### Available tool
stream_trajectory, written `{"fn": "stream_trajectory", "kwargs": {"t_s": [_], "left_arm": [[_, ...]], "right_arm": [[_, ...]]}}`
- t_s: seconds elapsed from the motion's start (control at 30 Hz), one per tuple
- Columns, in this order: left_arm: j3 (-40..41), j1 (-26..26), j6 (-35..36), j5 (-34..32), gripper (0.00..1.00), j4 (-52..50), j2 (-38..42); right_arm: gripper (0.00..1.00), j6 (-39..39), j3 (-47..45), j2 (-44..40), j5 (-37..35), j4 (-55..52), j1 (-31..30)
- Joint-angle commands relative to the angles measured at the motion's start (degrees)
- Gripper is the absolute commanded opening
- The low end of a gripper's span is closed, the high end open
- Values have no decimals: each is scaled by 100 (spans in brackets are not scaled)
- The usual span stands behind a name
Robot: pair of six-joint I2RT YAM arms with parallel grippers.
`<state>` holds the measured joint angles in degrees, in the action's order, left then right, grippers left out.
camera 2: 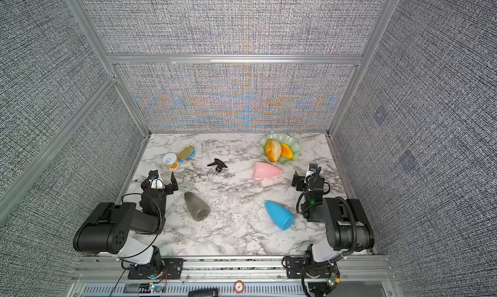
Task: Attach spray nozzles to spray bottles
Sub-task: Pick up the spray bottle from the center of the board.
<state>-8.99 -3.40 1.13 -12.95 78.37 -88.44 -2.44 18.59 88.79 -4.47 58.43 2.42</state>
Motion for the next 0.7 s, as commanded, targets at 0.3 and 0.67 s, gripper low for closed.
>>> {"fn": "stream_trajectory", "kwargs": {"t_s": [0.3, 0.67], "left_arm": [[24, 3, -7, 49, 99, 172, 3], [27, 6, -7, 49, 99, 169, 2]], "right_arm": [[99, 32, 4, -26, -45, 27, -17], [99, 49, -2, -24, -82, 24, -34]]}}
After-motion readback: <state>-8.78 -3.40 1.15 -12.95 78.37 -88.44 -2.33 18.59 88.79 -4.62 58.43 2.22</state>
